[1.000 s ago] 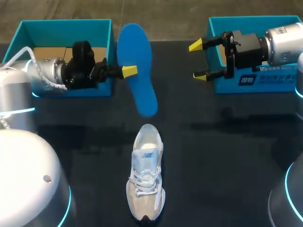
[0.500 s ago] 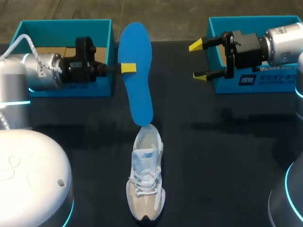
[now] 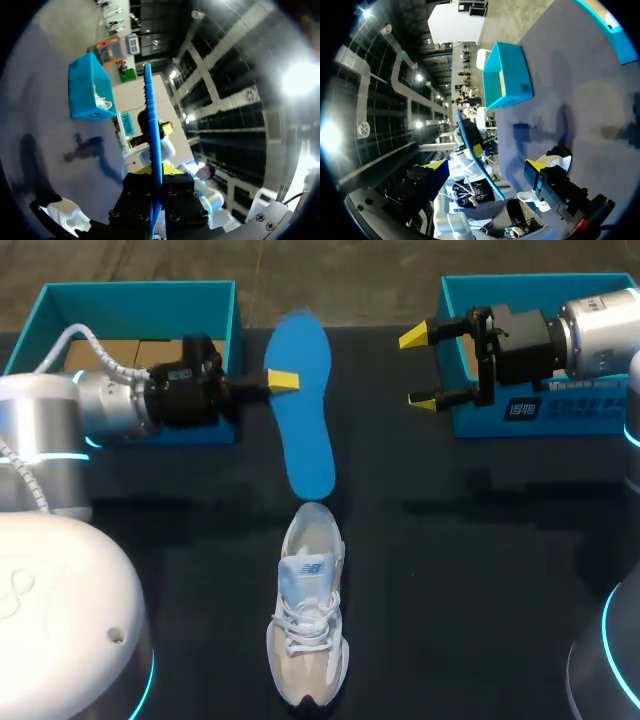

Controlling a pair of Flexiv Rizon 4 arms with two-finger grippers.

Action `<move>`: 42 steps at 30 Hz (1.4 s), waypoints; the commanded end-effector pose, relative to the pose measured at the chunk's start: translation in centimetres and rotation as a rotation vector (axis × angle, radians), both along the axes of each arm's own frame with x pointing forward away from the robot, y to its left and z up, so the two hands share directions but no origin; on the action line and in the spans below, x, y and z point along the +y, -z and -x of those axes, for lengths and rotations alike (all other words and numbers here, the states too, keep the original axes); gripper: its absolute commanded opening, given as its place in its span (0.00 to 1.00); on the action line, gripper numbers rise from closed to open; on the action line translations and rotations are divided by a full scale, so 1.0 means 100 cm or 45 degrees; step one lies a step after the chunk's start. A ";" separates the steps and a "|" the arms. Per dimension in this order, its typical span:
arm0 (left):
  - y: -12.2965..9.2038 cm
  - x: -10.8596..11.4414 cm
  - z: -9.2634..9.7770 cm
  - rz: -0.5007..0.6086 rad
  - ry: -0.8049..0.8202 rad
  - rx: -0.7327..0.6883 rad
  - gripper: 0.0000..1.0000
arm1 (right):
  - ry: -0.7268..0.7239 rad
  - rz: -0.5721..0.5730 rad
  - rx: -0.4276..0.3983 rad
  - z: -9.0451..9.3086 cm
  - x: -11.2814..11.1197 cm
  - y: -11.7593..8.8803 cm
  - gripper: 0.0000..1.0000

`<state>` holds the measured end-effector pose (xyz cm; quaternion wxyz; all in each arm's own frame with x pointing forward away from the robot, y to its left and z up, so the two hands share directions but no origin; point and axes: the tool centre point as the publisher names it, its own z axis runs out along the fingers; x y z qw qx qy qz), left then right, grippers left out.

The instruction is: Take the shoe out of the shoebox, open the shoe tongue, remove and reinsert the insole, then place the shoe into the shoebox

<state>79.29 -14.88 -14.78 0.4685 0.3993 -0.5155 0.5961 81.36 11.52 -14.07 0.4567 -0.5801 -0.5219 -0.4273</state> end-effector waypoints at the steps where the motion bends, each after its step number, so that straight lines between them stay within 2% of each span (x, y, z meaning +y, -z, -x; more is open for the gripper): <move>1: 0.007 -0.009 -0.005 -0.031 0.014 0.178 0.00 | 0.002 0.004 0.000 0.001 0.001 0.000 1.00; 11: 0.017 -0.019 -0.009 -0.079 0.036 0.189 0.00 | 0.002 0.004 0.000 0.001 0.001 0.000 1.00; 25: 0.033 -0.033 -0.022 -0.109 0.037 0.332 0.00 | 0.002 0.004 0.000 0.001 0.001 0.000 1.00; 30: 0.033 -0.033 -0.022 -0.109 0.037 0.332 0.00 | 0.020 0.157 -0.050 0.003 -0.004 -0.010 1.00; 38: 0.033 -0.033 -0.022 -0.109 0.037 0.332 0.00 | 0.005 0.430 -0.065 0.012 0.003 -0.033 1.00; 42: 0.033 -0.033 -0.022 -0.109 0.037 0.332 0.00 | 0.004 0.663 -0.064 0.015 0.011 -0.049 1.00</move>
